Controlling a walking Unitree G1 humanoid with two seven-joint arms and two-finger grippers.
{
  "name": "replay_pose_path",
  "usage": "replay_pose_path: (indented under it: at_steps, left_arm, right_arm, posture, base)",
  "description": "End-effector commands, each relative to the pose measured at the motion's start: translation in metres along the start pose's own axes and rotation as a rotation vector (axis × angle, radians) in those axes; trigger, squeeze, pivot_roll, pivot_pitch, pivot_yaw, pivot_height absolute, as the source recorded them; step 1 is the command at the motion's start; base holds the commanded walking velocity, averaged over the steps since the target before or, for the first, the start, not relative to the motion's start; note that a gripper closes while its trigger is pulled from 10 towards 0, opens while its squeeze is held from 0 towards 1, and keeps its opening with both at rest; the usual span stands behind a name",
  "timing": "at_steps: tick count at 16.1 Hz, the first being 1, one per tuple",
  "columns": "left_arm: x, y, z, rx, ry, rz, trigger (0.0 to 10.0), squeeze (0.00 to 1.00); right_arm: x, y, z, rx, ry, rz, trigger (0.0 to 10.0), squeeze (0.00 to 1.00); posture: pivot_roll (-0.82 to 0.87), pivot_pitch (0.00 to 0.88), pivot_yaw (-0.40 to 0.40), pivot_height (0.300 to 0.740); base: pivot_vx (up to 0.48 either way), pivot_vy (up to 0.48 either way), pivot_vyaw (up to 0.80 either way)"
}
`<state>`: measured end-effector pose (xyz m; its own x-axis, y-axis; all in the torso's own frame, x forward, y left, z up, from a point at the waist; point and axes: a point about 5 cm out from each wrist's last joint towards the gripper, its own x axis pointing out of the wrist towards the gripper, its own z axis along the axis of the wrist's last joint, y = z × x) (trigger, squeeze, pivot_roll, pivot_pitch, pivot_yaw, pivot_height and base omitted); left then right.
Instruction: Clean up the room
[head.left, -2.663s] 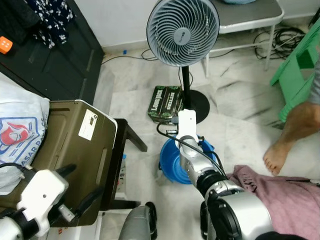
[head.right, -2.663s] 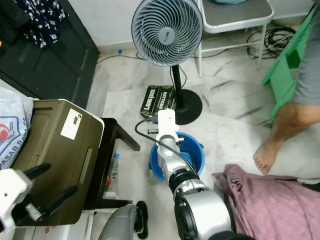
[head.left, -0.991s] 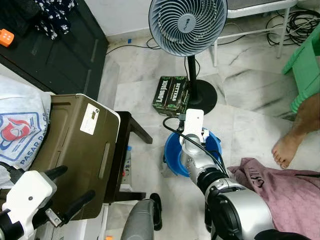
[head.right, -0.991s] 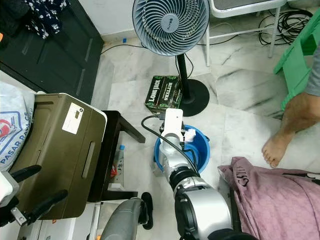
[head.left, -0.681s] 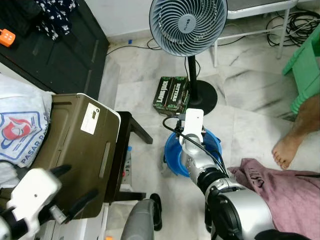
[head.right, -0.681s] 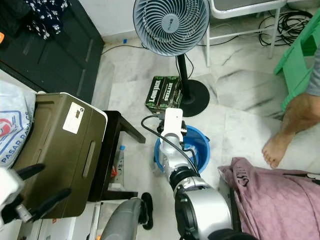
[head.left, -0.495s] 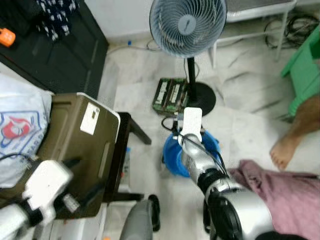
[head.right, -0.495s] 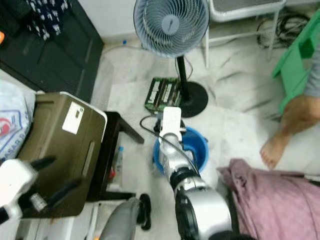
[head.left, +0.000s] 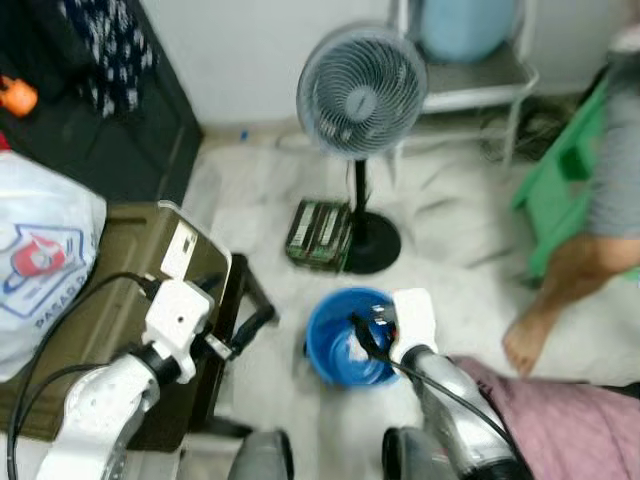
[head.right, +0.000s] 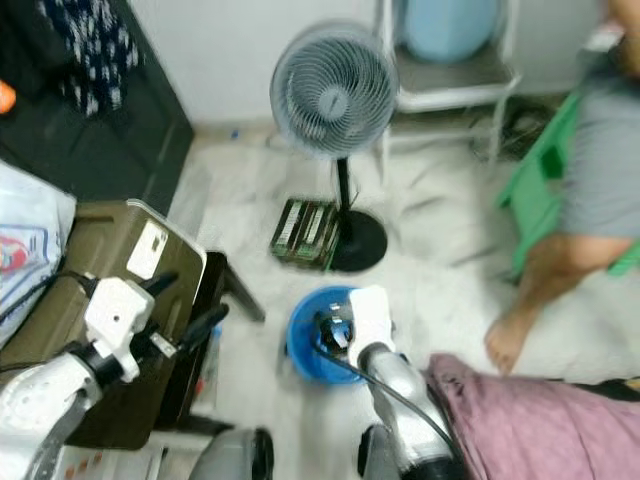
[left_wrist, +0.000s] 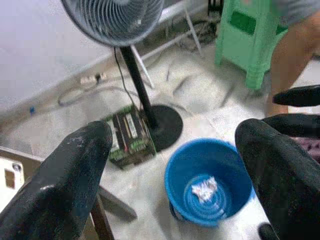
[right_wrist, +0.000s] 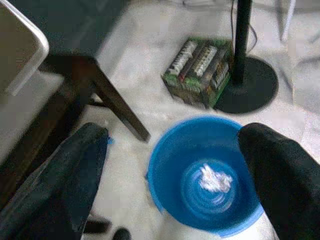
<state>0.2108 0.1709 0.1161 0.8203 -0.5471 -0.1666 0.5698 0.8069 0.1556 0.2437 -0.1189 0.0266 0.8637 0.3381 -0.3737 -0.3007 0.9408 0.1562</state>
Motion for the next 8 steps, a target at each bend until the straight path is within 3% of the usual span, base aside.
replay_pose_path:
  at_steps: [1, 2, 3, 5, 8]
  left_arm:
    - [0.003, 0.005, -0.008, 0.013, 0.021, 0.043, 10.0, 0.0]
    - [0.007, 0.008, -0.009, 0.024, 0.003, 0.097, 10.0, 0.0]
    - [0.011, 0.009, -0.011, 0.025, -0.005, 0.113, 10.0, 0.0]
    - [0.019, 0.007, -0.014, 0.017, -0.02, 0.137, 10.0, 0.0]
    - [0.025, 0.004, -0.017, 0.014, -0.037, 0.156, 10.0, 0.0]
  right_arm:
    - [-0.007, 0.006, 0.006, 0.059, -0.05, 0.057, 10.0, 1.0]
    - [-0.028, -0.002, 0.007, 0.121, -0.094, 0.055, 10.0, 0.62]
    - [-0.039, -0.006, 0.008, 0.131, -0.097, 0.049, 10.0, 0.0]
    - [-0.058, -0.014, 0.003, 0.106, -0.091, 0.017, 10.0, 0.0]
    - [-0.067, -0.012, 0.009, 0.05, -0.121, 0.005, 10.0, 0.0]
  posture:
    - [0.02, 0.0, 0.11, 0.74]
    - [0.02, 0.0, 0.097, 0.74]
    - [0.01, 0.0, 0.09, 0.74]
    - [0.0, 0.0, 0.078, 0.74]
    - [-0.03, 0.0, 0.09, 0.74]
  base:
    - [0.0, 0.0, 0.0]
    - [0.0, 0.0, 0.0]
    - [0.0, 0.0, 0.0]
    - [0.0, 0.0, 0.0]
    - [0.0, 0.0, 0.0]
